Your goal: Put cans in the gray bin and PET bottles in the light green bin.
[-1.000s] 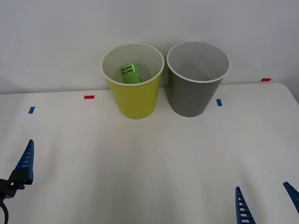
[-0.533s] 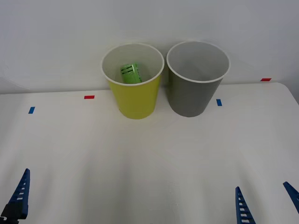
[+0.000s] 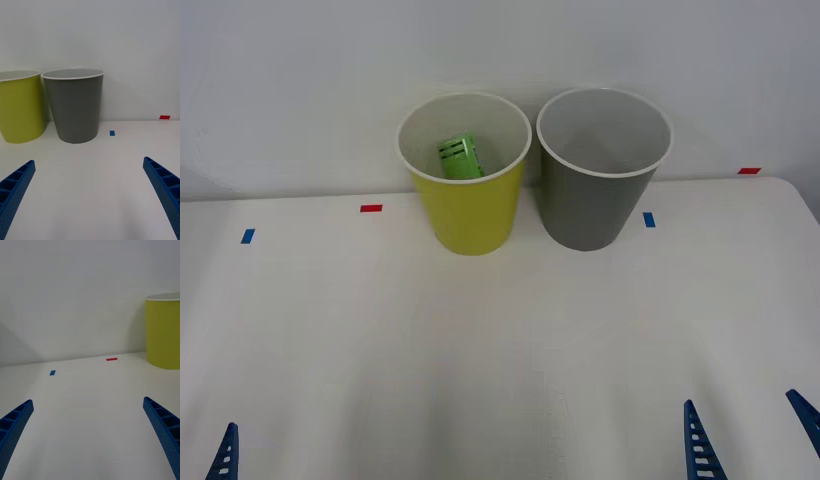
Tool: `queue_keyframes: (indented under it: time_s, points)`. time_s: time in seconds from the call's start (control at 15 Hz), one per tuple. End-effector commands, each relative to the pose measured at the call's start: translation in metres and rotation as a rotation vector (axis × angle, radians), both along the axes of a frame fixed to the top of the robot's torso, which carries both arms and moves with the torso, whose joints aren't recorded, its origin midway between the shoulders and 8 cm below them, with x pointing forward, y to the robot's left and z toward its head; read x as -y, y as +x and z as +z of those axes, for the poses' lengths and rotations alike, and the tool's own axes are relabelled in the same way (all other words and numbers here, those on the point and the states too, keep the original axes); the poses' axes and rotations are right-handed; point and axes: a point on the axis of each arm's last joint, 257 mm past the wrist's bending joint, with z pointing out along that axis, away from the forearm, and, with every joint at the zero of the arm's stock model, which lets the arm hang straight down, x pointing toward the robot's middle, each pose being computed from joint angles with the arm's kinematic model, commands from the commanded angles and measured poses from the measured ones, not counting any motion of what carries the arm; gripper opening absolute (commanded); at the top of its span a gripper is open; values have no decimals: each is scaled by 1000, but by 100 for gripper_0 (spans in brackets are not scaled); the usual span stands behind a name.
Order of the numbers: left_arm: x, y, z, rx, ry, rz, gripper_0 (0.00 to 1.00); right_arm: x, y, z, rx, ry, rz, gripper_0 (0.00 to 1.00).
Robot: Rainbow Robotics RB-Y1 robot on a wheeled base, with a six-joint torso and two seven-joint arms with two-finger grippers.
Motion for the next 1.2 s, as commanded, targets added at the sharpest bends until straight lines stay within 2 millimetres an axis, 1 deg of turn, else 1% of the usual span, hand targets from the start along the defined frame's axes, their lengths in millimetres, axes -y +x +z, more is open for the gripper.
queue_keyframes:
  time_s: [0.07, 0.33, 1.2]
  points:
    - [4, -6, -3, -10, -2, -6, 100, 0, 0, 0, 0, 0, 0, 100]
    - [9, -11, 0, -9, 15, -19, 100, 0, 0, 0, 0, 0, 0, 100]
    - [9, -11, 0, -9, 15, -19, 100, 0, 0, 0, 0, 0, 0, 100]
